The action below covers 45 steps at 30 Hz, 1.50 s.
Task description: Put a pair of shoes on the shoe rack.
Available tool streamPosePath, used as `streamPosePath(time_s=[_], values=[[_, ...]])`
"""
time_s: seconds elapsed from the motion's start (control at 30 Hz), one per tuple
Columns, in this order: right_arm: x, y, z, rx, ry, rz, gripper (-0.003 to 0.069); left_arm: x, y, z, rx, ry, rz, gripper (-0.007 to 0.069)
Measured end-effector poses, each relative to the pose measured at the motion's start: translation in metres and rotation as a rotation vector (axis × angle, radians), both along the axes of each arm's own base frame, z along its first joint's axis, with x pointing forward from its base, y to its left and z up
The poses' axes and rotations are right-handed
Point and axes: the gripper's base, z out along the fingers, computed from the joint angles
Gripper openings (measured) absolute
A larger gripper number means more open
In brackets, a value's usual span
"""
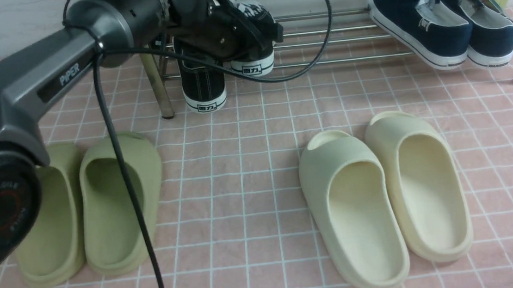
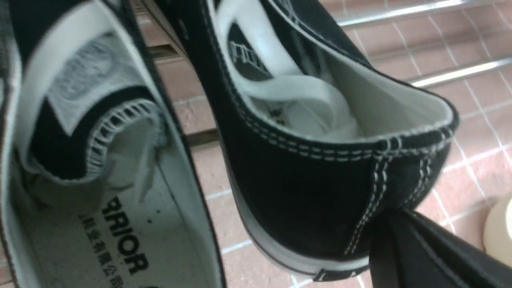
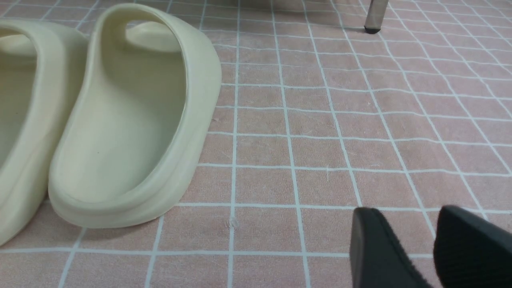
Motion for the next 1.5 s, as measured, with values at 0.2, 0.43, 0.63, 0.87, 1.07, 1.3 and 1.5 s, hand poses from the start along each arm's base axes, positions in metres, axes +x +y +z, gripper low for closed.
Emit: streamPosePath(time_s=[0.2,0.43,0.63,0.87,1.07,1.3,1.5], values=[[0.0,0.0,0.0,0.0,0.0,0.0,0.0239,0.009,0.003,-0.033,0.028,0.099,0.024,0.0005],[0.0,0.0,0.0,0.0,0.0,0.0,0.0239,-0.001,0.008,-0.009,0.037,0.089,0.017,0.0011],[0.0,0.0,0.0,-0.001,0.0,0.0,0.0239,-0.021,0.019,0.037,0.058,0.041,0.008,0.0016],[0.0,0.0,0.0,-0.002,0.0,0.0,0.0239,-0.089,0.061,0.136,0.188,-0.11,0.035,0.0022],[0.0,0.0,0.0,-0.002,0.0,0.0,0.0239,-0.171,0.105,0.172,0.211,-0.187,0.109,0.0023],[0.0,0.0,0.0,-0.002,0.0,0.0,0.0239,-0.265,0.152,0.149,0.17,-0.226,0.216,0.0023],[0.0,0.0,0.0,-0.002,0.0,0.0,0.0239,-0.321,0.18,0.126,0.11,-0.255,0.294,0.0023]])
